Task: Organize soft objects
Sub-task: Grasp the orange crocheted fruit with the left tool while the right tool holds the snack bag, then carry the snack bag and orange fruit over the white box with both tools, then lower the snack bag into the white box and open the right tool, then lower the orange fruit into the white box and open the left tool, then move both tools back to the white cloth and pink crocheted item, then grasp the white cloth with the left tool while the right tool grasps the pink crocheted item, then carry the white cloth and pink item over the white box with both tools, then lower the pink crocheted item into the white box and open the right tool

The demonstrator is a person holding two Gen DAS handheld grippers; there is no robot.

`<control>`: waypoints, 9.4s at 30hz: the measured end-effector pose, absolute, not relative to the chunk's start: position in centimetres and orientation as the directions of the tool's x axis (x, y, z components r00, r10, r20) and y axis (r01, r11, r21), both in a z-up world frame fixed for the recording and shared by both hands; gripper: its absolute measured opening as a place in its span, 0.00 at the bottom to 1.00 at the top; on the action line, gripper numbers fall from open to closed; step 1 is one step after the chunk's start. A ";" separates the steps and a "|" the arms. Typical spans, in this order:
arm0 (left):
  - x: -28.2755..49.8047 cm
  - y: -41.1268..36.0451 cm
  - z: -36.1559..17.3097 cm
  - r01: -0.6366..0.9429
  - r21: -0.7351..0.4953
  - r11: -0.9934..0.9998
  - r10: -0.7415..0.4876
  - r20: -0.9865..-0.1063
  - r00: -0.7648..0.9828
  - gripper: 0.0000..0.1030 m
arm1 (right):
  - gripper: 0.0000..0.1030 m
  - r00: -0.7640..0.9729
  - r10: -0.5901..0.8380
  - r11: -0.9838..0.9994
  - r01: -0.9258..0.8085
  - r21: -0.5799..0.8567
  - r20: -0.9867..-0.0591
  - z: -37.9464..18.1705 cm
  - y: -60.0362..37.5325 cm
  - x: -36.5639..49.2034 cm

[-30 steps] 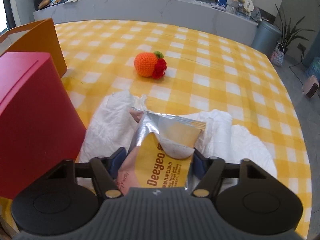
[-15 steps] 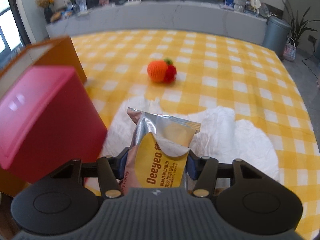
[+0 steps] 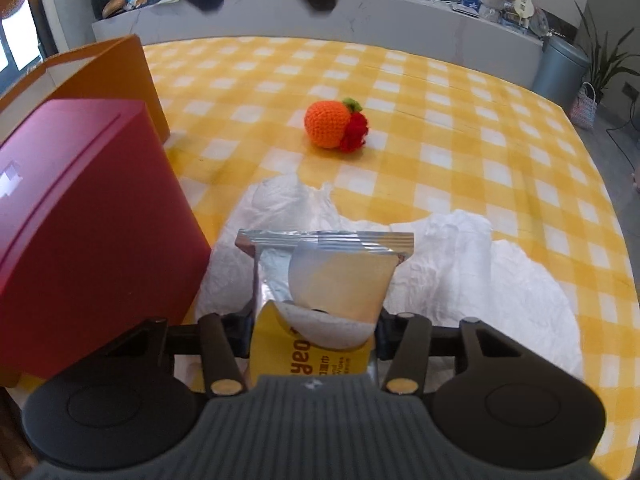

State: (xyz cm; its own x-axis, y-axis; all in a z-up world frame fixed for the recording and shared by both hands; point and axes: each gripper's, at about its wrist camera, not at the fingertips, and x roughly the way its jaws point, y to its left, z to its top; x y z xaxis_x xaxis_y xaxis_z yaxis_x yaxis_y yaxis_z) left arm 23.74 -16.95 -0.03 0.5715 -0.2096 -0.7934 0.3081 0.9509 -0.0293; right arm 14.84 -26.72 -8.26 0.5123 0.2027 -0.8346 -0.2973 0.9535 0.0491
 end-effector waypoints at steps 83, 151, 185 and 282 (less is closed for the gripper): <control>7.5 2.1 8.1 0.071 -0.223 0.972 -0.190 -0.577 0.794 0.46 | 0.50 0.683 0.553 0.831 -0.419 0.365 -0.477 4.6 -23.7 7.4; 17.0 -21.8 -0.3 0.363 -0.140 0.921 -0.294 -0.862 0.413 0.88 | 0.94 0.488 -0.093 0.974 0.226 0.023 -0.868 -5.9 -38.4 11.4; 22.5 -27.7 -11.6 0.144 -0.006 0.990 -0.037 -0.976 0.215 0.03 | 0.91 0.546 0.028 0.989 0.104 0.101 -0.837 -7.2 -38.3 11.9; 3.9 2.1 -0.2 -0.100 0.019 0.995 0.099 -0.371 0.923 1.00 | 0.89 0.872 0.270 0.947 -0.317 -0.049 -0.409 1.0 -9.1 10.6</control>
